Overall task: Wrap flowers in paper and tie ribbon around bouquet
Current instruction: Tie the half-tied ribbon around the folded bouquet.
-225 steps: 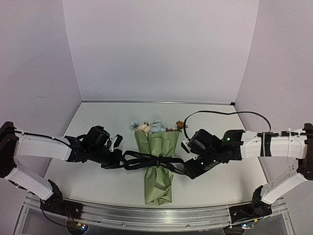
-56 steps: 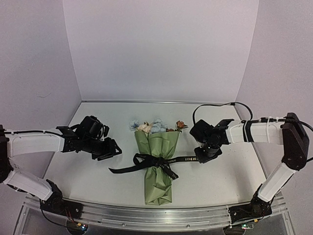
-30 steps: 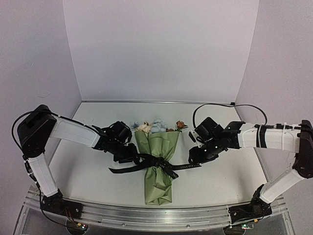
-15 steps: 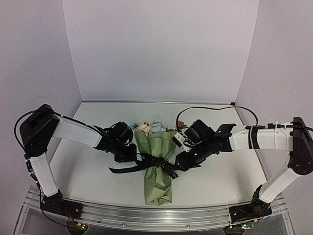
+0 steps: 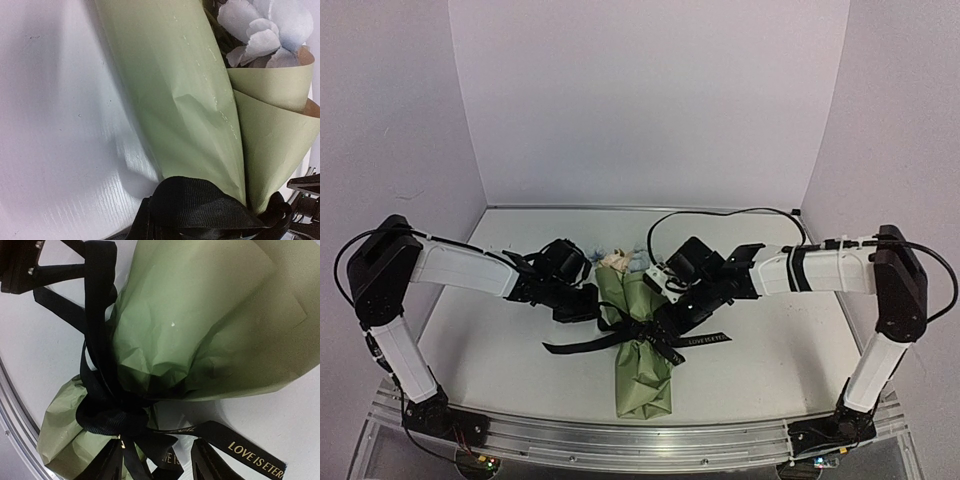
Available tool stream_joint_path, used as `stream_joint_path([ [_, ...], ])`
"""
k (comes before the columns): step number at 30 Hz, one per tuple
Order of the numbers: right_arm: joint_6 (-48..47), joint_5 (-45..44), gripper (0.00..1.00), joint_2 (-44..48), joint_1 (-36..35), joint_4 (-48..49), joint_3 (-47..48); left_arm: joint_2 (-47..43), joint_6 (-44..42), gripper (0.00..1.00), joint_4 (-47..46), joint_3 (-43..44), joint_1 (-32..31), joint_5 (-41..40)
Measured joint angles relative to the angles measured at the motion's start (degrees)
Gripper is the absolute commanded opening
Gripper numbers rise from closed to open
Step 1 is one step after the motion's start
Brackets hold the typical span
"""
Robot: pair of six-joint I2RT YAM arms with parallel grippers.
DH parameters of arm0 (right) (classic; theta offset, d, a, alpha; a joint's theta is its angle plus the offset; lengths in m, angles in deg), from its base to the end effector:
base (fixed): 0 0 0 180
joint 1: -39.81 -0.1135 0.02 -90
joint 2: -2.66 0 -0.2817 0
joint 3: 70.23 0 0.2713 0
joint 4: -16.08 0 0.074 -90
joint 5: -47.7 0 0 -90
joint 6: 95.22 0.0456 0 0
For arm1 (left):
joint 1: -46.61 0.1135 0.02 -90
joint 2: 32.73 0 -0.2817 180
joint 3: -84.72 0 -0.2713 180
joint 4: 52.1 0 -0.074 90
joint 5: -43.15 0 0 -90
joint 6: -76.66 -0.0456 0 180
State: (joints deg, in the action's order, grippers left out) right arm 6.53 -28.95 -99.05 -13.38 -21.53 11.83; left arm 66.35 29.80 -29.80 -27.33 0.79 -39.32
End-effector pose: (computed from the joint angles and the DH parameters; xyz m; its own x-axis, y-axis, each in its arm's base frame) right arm 0.2293 0.3239 0.1985 -0.6673 -0.5610 -0.4899 -0.7333 0.6100 0.3003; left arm 0.2520 -0.2679 0.1557 -0.9318 -0.0139 -0.3628 0.1758 0.8571 -0.4842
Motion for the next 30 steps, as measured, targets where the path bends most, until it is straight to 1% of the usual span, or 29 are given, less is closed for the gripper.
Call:
stream_joint_path([
  [2, -0.21, 0.01, 0.45, -0.64, 0.00, -0.01, 0.31, -0.16, -0.16, 0.00, 0.02, 0.00, 0.00, 0.01],
  [4, -0.36, 0.01, 0.40, -0.89, 0.00, -0.02, 0.39, -0.32, -0.27, 0.00, 0.06, 0.00, 0.00, 0.00],
  [12, -0.20, -0.51, 0.01, -1.51, -0.02, -0.14, 0.51, -2.36, -0.96, 0.00, 0.89, 0.00, 0.00, -0.07],
  [13, -0.21, -0.63, 0.00, -1.51, -0.02, -0.18, 0.51, -2.60, -1.05, 0.00, 0.98, 0.00, 0.00, -0.11],
  [22, 0.98, -4.59, 0.00, -0.86, -0.22, -0.55, -0.61, -4.73, -1.12, 0.00, 0.96, -0.39, 0.00, -0.85],
  [23, 1.18, -5.00, 0.03, -0.61, -0.22, -0.73, -0.88, -5.28, -1.12, 0.00, 0.98, -0.70, 0.00, -0.99],
  [24, 1.34, -5.34, 0.11, -0.32, -0.22, -0.93, -1.16, -5.63, -1.12, 0.00, 0.95, -1.03, 0.00, -1.13],
  [27, 2.01, -6.09, 0.28, 0.31, -0.22, -1.73, -1.47, -6.48, -1.12, 0.00, 1.09, -1.68, 0.00, -1.20],
  [30, 2.38, -6.39, 0.34, 1.08, -0.24, -2.21, -1.50, -6.57, -1.12, 0.00, 1.00, -1.68, 0.00, -1.18],
])
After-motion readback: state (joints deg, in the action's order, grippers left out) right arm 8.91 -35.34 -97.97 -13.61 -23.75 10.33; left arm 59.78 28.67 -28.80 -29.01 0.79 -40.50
